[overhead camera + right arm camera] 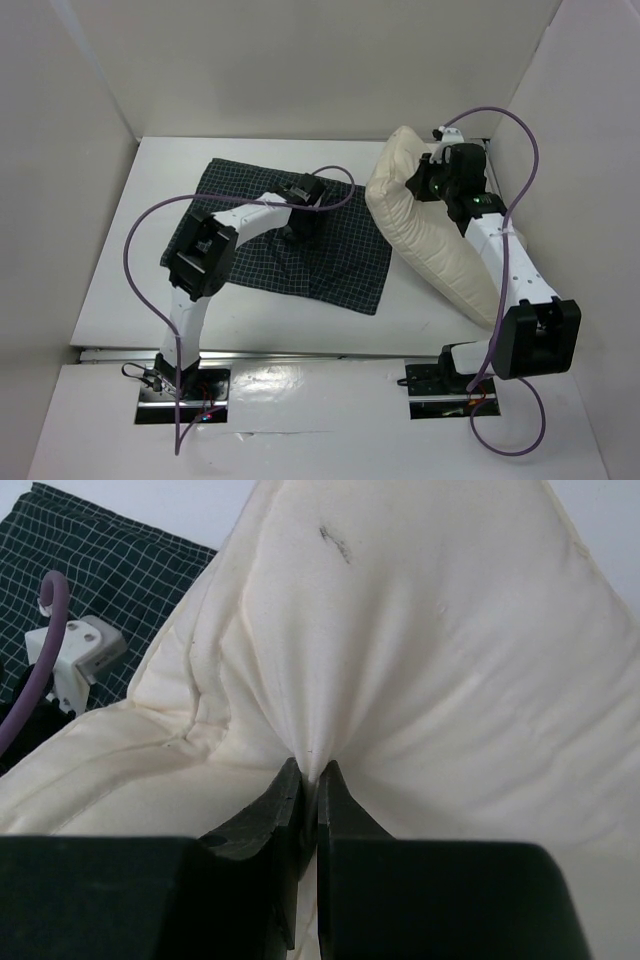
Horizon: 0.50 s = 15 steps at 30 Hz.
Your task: Put the pillow into the pillowcase
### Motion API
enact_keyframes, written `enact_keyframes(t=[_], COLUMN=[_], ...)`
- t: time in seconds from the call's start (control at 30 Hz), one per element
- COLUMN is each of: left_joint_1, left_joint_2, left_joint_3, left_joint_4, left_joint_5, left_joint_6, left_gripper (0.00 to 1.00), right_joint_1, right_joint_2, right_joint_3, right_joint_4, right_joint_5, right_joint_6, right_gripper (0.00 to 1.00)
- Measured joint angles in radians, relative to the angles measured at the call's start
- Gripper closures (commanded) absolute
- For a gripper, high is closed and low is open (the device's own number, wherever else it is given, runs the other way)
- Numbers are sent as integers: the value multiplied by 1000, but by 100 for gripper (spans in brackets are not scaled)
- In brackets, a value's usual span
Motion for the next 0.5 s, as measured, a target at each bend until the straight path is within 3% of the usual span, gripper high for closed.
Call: enact_keyframes(t=[0.2,0.37,0.5], left_joint_1=[-11,-25,-29], left_joint_2=[10,35,35], left_joint_3=[22,63,76], left_joint_4=[-36,-53,-68], left_joint_5=[-90,-158,-193], left_joint_6=[-17,-32,-34], left_gripper=[53,100,100], right_joint_1=[0,0,-4], right_joint_2=[0,0,0], right_joint_3=[-8,-8,-10], right_joint_4=[0,-1,-1], right_joint_5=[-10,-17,-35], right_joint_6=[0,0,-2], right_gripper=[100,100,100])
